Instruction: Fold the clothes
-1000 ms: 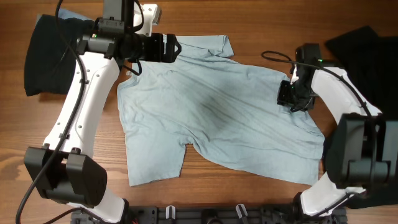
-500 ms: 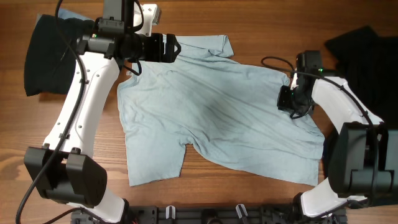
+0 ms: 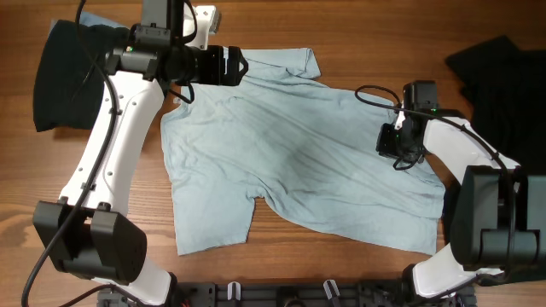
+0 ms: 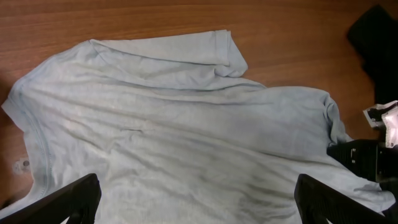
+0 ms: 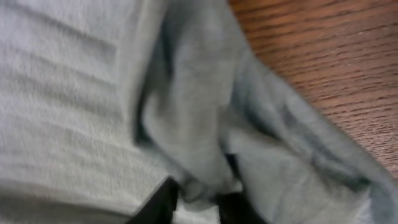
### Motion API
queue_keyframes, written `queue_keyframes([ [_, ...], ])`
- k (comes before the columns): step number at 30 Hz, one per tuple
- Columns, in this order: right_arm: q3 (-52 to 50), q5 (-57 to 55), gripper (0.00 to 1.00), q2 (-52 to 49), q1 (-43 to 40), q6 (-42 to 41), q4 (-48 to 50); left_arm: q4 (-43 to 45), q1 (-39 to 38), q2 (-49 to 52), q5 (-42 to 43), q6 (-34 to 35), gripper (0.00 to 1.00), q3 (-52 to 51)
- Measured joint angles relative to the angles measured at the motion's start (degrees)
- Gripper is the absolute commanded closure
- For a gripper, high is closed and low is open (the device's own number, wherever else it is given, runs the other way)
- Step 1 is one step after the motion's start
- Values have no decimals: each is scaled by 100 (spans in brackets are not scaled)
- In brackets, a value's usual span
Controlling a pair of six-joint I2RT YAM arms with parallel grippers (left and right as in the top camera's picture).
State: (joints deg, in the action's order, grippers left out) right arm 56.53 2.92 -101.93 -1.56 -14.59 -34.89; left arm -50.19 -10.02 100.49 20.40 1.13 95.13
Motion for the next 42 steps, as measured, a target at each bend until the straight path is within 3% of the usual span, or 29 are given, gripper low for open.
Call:
queue_keyframes([
  [3, -4, -4, 96, 0, 2, -42, 26, -22, 0, 0, 0, 0, 0, 0],
  [8, 258, -131, 96, -7, 2, -37, -610, -42, 0, 0, -2, 0, 0, 0],
  [15, 2052, -1342, 96, 0, 2, -35, -1539, 44, 0, 0, -20, -2, 0, 0],
  [24, 2660, -1956, 95, 59, -264, 859, 839, 160, 0, 0, -20, 0, 0, 0],
  [29, 2664, -2140, 95, -42, -758, 1086, 1200, 157, 0, 0, -22, -2, 0, 0],
  [30, 2664, -2149, 80, -101, -905, 1088, 1185, 162, 0, 0, -22, 0, 0, 0],
  [31, 2664, -2151, 52, -160, -1062, 1088, 1161, 164, 0, 2, -22, -2, 0, 0],
  [32, 2664, -2140, 35, -214, -1202, 1097, 1128, 186, 0, 7, -22, 0, 0, 0],
  [35, 2664, -2048, 26, -293, -1547, 1128, 931, 308, 0, 74, -20, -2, 1, 0],
  [39, 2664, -1910, 23, -293, -1679, 1163, 667, 553, -2, 374, -20, 0, 9, 0],
  [40, 2664, -1869, 22, -293, -1668, 1165, 570, 643, -13, 514, -20, -2, 16, 0],
  [41, 2664, -1808, 22, -291, -1652, 1165, 485, 756, -22, 656, -22, -7, 37, 0],
  [42, 2664, -1676, 22, -286, -1620, 1165, 339, 925, -52, 883, -33, -33, 48, 0],
])
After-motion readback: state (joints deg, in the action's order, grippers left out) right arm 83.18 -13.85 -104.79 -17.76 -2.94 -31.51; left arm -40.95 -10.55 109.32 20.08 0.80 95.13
